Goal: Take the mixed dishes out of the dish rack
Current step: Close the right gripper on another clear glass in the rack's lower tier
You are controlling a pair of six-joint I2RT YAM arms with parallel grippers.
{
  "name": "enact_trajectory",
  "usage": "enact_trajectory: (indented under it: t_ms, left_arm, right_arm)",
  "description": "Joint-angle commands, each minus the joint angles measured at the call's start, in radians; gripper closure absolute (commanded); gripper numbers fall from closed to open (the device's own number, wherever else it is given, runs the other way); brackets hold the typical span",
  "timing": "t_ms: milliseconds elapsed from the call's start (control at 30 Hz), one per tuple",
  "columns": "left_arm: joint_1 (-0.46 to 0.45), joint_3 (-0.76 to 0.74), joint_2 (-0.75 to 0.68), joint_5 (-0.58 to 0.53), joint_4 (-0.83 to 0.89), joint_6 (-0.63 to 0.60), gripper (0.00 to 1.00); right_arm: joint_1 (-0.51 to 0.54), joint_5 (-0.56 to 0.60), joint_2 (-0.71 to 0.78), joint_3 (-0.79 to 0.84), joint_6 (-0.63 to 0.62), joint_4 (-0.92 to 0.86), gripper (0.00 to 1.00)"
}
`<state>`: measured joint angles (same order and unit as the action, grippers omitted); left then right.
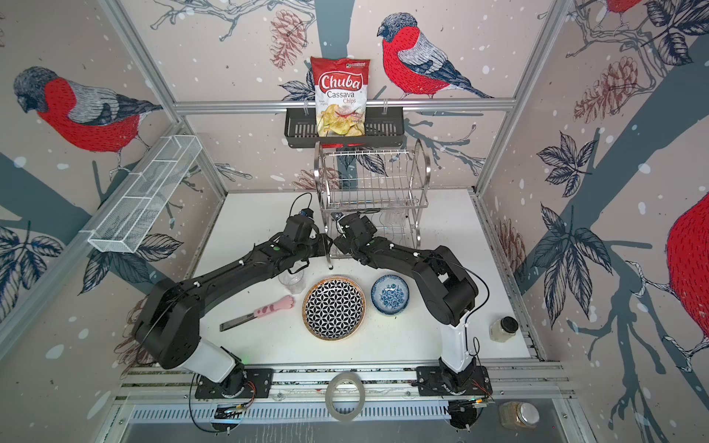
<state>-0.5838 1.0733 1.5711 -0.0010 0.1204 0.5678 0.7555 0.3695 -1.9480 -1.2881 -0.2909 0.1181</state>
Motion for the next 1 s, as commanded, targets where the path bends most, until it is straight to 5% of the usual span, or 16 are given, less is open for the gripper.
enact_trajectory:
  t_ms: [0, 233, 600, 967]
  left_arm:
    - [-0.005, 0.023, 0.016, -0.004, -0.012, -0.025, 0.55]
    - [-0.006, 0.062, 0.057, -0.013, 0.011, -0.042, 0.57]
    - [-0.011, 0.086, 0.076, -0.003, 0.028, -0.047, 0.84]
    - [-0.016, 0.113, 0.087, 0.000, 0.050, -0.055, 0.86]
  right_arm:
    - [-0.001, 0.008, -0.016, -0.021, -0.041, 0.062, 0.01]
    - [-0.008, -0.001, -0.045, -0.052, -0.094, 0.094, 0.01]
    - [-0.022, -0.041, -0.090, -0.102, -0.178, 0.140, 0.01]
    - [-0.046, -0.112, -0.149, -0.155, -0.229, 0.181, 0.01]
